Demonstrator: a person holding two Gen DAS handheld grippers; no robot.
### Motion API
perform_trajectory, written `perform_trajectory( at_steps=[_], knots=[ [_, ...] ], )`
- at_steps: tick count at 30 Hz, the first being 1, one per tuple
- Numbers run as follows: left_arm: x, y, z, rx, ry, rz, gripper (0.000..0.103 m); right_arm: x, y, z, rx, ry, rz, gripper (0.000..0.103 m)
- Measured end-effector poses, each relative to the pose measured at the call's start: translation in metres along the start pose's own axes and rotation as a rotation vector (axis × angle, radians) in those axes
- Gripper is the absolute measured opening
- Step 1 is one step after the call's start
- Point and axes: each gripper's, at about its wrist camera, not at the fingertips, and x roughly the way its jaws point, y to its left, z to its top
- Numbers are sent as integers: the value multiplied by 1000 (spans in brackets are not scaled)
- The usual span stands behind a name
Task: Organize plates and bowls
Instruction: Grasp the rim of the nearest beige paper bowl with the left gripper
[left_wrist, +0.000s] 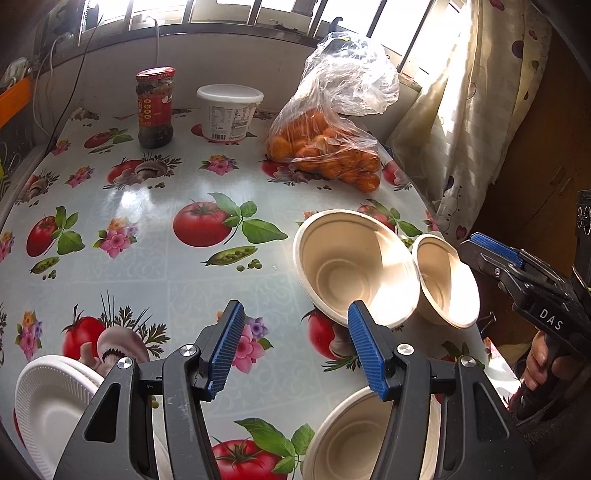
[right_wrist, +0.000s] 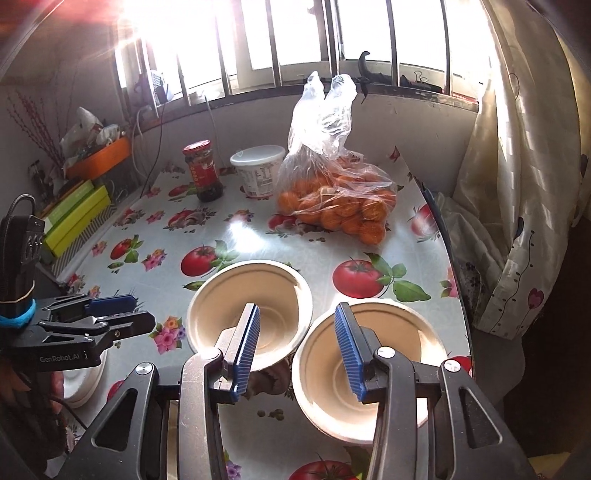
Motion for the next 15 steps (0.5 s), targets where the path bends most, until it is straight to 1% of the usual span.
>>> perform_trajectory(
  at_steps=[1, 3, 5, 8, 11, 15],
  knots=[
    [2, 1, 0, -6, 4, -8, 59, 5, -1, 1, -1, 10, 5, 35],
    [5, 2, 2, -12, 4, -14, 59, 16, -5, 3, 14, 33, 24, 28],
    [9, 3, 4, -22, 9, -23, 54, 26, -8, 5, 12, 53, 16, 25],
    [15, 3, 8, -23, 23, -29, 52, 38, -9, 7, 1, 77, 20, 21],
    [23, 4, 10, -30, 42, -33, 47, 46, -9, 7, 0, 91, 50, 21],
    [32, 6, 10, -46, 58, -49, 45, 59, -7, 9, -12, 110, 43, 20]
  ],
)
